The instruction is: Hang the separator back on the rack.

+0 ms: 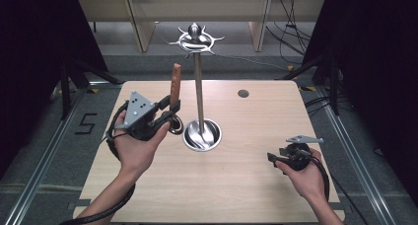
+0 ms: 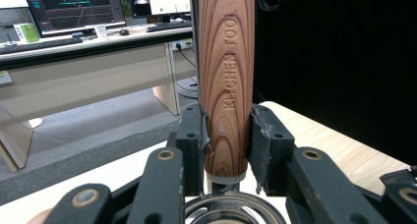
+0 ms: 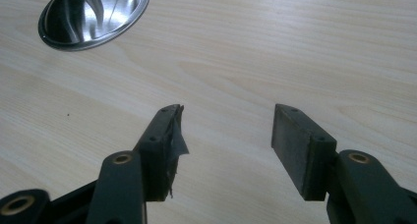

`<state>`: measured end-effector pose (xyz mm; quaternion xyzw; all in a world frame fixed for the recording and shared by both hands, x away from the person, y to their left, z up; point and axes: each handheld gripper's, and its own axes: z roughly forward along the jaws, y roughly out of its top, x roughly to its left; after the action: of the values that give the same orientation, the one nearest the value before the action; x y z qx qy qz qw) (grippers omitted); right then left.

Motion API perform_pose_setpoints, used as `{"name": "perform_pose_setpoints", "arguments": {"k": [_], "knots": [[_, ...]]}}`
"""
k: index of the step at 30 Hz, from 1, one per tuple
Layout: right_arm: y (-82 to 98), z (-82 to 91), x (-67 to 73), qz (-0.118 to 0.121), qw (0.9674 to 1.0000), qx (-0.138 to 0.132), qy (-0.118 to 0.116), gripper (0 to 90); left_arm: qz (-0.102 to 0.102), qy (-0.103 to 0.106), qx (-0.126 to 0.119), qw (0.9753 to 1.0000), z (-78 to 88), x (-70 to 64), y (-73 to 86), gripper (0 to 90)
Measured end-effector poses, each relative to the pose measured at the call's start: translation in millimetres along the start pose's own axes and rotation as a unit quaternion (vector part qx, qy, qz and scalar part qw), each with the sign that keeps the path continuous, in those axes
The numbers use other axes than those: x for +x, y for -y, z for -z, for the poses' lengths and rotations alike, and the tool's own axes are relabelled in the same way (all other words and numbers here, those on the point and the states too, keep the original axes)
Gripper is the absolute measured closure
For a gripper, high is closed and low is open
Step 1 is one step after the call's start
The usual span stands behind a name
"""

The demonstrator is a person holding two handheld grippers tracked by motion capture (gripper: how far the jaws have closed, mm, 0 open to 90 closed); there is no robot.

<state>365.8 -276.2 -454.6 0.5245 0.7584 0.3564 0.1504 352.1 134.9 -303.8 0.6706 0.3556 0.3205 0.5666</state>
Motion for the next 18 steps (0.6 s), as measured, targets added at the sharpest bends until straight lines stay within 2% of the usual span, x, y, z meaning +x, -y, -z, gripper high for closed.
{"name": "perform_pose_setpoints", "arguments": {"k": [1, 2, 4, 5, 7, 8, 10, 12, 13, 15, 16, 17, 18], "knots": [[-0.1, 1.0, 1.0, 0.001, 0.9999, 0.001, 0.012, 45.8, -0.009, 0.001, -0.002, 1.0000, -0.6, 1.0, -1.1, 68.3], [-0.2, 2.9, 2.8, -0.014, 0.9997, 0.013, 0.012, 45.8, -0.001, 0.000, 0.000, 1.0000, -0.5, 0.0, -1.1, 68.2], [-0.3, 2.7, 2.1, -0.009, 0.9998, 0.011, 0.012, 45.8, -0.001, -0.001, 0.001, 1.0000, -0.8, 0.2, -1.8, 68.3], [-0.3, 2.2, 1.2, -0.003, 0.9999, 0.007, 0.012, 45.8, 0.005, -0.003, 0.003, 1.0000, -0.4, -0.7, -1.9, 68.2], [-0.2, 2.7, 2.5, -0.012, 0.9998, 0.012, 0.012, 45.8, -0.002, -0.002, -0.001, 1.0000, -1.0, 0.4, -3.2, 68.3], [0.0, 1.4, 2.0, -0.013, 0.9999, 0.009, 0.003, 45.8, -0.002, -0.002, -0.001, 1.0000, -1.0, 0.3, -3.6, 68.3], [0.0, 0.5, 0.7, -0.003, 1.0000, 0.002, 0.002, 45.8, -0.003, -0.003, -0.002, 1.0000, -1.2, 0.3, -4.6, 68.3], [-0.3, 2.8, 3.3, -0.015, 0.9997, 0.013, 0.012, 45.8, -0.003, -0.003, -0.004, 1.0000, -2.0, 0.3, -5.3, 68.3], [-0.3, 1.4, 0.8, 0.001, 0.9999, 0.004, 0.011, 45.8, -0.002, -0.003, -0.005, 1.0000, -2.3, 0.3, -5.4, 68.3], [-0.3, 1.2, 0.8, 0.001, 0.9999, 0.004, 0.010, 45.8, -0.003, -0.004, -0.005, 1.0000, -2.9, 0.4, -6.2, 68.3], [0.0, -0.1, 0.1, 0.000, 1.0000, 0.000, 0.001, 45.8, -0.003, -0.005, -0.005, 1.0000, -3.1, 0.4, -6.4, 68.3], [0.0, 0.2, 0.3, 0.001, 1.0000, -0.001, 0.003, 45.8, -0.003, -0.006, -0.006, 1.0000, -3.3, 0.5, -6.8, 68.3], [-0.2, 2.7, 2.4, -0.010, 0.9998, 0.011, 0.012, 45.8, -0.003, -0.007, -0.007, 0.9999, -3.5, 0.6, -7.0, 68.3]]}}
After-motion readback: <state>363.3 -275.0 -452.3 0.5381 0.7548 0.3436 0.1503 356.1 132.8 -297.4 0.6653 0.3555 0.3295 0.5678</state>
